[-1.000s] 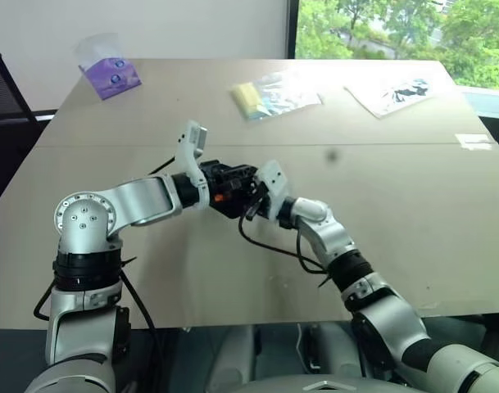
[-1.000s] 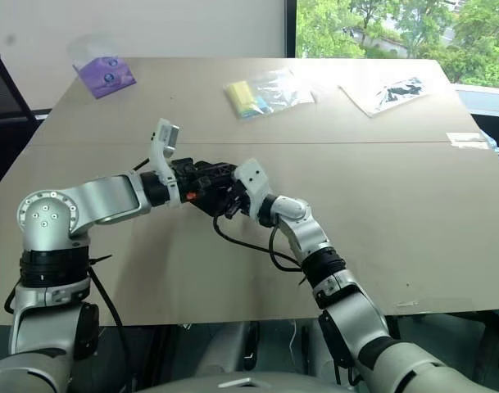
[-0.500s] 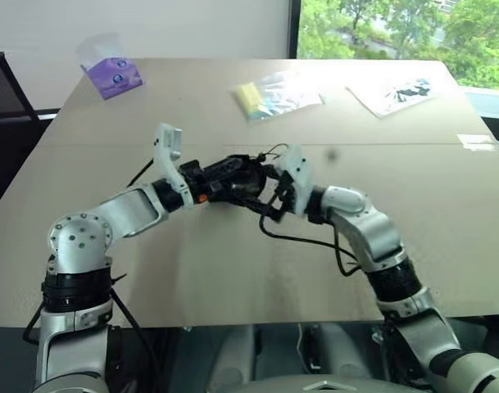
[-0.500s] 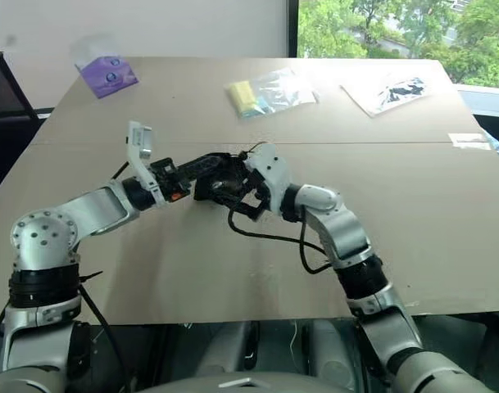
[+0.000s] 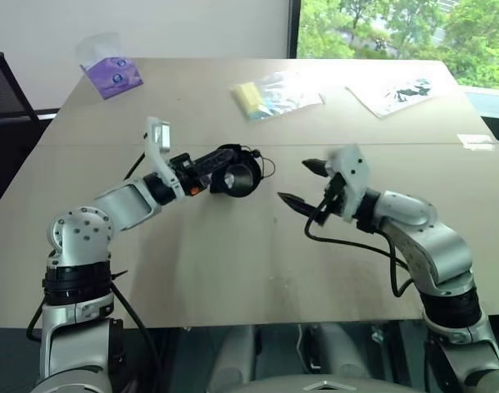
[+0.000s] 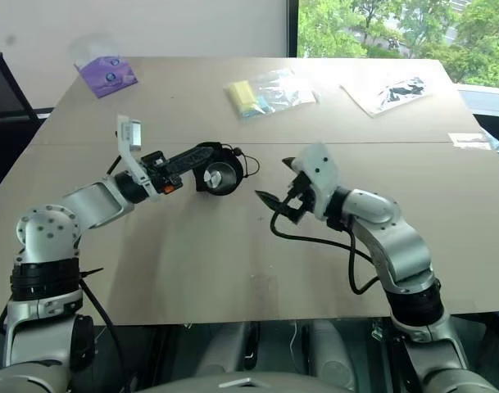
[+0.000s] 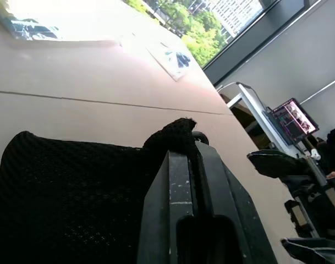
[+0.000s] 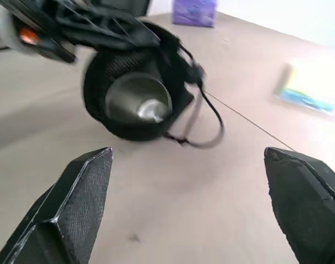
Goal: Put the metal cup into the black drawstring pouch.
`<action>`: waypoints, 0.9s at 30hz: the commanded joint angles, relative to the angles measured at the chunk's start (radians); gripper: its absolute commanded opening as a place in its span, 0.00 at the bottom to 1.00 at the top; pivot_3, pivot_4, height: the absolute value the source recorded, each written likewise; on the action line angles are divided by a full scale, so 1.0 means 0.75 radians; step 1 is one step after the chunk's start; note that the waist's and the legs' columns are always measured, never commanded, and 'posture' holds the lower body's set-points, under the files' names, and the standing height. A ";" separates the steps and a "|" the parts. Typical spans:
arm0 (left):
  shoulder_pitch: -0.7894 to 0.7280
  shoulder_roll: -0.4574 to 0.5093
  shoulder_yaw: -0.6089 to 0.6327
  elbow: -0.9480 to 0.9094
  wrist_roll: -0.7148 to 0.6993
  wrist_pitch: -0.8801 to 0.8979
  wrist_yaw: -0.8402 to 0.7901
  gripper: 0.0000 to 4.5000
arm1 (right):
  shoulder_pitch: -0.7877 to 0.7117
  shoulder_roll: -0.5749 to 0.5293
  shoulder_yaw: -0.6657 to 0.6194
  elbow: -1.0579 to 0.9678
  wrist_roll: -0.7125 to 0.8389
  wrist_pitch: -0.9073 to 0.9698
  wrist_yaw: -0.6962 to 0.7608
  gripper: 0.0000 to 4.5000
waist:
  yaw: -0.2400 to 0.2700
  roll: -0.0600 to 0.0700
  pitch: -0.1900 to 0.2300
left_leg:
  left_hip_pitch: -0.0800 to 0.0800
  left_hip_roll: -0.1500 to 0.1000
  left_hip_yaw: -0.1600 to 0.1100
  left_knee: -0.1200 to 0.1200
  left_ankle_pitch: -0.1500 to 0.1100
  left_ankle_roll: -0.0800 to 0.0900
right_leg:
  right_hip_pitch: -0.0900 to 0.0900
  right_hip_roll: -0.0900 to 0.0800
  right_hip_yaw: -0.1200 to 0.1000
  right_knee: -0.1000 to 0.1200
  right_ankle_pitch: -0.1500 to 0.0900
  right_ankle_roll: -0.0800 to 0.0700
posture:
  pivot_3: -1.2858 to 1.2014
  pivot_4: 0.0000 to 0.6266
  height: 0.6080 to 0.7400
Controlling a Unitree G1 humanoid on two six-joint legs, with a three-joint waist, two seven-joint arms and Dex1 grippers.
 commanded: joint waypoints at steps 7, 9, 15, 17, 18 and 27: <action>-0.052 0.037 0.113 0.011 -0.058 0.081 -0.103 0.00 | 0.096 0.027 0.115 0.200 -0.247 -0.405 -0.157 0.99 | -0.004 0.000 0.000 | 0.000 0.000 0.001 0.000 0.001 -0.002 | 0.000 0.001 0.000 0.000 0.000 0.000 | 0.52 0.24 1.00; -0.063 0.046 0.134 0.009 -0.083 0.109 -0.111 0.00 | 0.103 0.063 0.145 0.267 -0.278 -0.480 -0.177 0.99 | -0.003 0.000 0.000 | 0.000 0.001 0.001 0.000 0.001 -0.002 | 0.000 0.001 0.000 0.000 0.000 0.000 | 0.52 0.24 1.00; -0.081 0.081 0.183 0.007 -0.147 0.180 -0.112 0.00 | 0.083 0.167 0.216 0.447 -0.359 -0.661 -0.224 0.99 | -0.004 0.000 0.000 | 0.000 0.001 0.001 0.000 0.001 -0.002 | 0.000 0.001 0.000 0.000 0.000 0.000 | 0.52 0.24 1.00; -0.093 0.105 0.181 0.032 -0.133 0.195 -0.139 0.00 | 0.055 0.217 0.244 0.507 -0.381 -0.706 -0.235 0.99 | -0.005 0.000 0.000 | 0.000 0.001 0.001 0.000 0.001 -0.003 | 0.000 0.001 0.000 0.001 0.000 0.000 | 0.52 0.24 1.00; -0.112 0.118 0.175 0.050 -0.130 0.208 -0.158 0.00 | 0.033 0.248 0.254 0.547 -0.389 -0.732 -0.243 0.99 | -0.005 0.000 0.000 | 0.001 0.001 0.001 0.000 0.002 -0.003 | 0.000 0.001 0.000 0.001 0.000 0.000 | 0.52 0.24 1.00; -0.187 0.173 0.155 0.112 -0.070 0.267 -0.262 0.00 | -0.125 0.402 0.196 0.816 -0.432 -0.876 -0.385 0.99 | -0.004 0.000 0.000 | 0.001 0.000 0.001 0.000 0.002 -0.003 | -0.001 0.002 -0.002 0.002 0.000 0.000 | 0.52 0.24 1.00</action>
